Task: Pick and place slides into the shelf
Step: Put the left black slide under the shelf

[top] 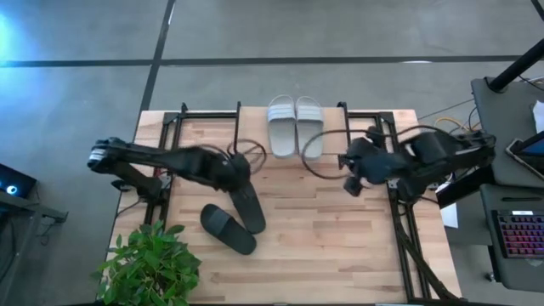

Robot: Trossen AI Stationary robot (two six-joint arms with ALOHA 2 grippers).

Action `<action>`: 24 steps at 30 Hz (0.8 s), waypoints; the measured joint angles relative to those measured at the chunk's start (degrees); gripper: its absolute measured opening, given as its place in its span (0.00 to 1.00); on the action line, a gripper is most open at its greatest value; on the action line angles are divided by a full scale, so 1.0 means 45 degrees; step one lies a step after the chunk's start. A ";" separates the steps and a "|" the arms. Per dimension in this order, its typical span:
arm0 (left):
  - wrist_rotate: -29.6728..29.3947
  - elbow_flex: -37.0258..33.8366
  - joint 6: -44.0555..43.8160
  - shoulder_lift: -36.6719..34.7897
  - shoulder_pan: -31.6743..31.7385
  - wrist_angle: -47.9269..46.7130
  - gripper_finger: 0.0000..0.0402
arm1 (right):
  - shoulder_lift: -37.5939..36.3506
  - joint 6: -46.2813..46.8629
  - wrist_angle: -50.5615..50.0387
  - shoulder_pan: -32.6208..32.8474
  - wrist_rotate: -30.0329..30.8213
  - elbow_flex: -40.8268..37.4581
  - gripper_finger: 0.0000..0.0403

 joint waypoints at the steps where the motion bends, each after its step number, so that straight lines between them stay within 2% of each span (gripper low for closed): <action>1: -0.0166 0.0121 -0.0374 0.0255 -0.0243 0.0001 0.00 | -0.0187 -0.0005 -0.0001 0.0413 0.0252 -0.0001 0.02; 6: -0.0986 0.0800 -0.2180 0.1460 -0.1267 -0.0005 0.00 | -0.1159 0.0004 0.0022 0.2184 0.0942 -0.0001 0.02; 12: -0.1131 0.2085 -0.4713 0.3042 -0.2062 -0.1356 0.00 | -0.1790 0.0243 0.0008 0.3196 0.1491 -0.0035 0.02; 19: 0.0666 0.4442 -0.6130 0.5331 -0.2671 -0.5414 0.00 | -0.1784 0.0233 -0.0490 0.3253 0.1602 -0.0182 0.02; 24: 0.2085 0.5447 -0.6179 0.6479 -0.2922 -0.6066 0.00 | -0.1804 0.0243 -0.0549 0.3253 0.1592 -0.0496 0.02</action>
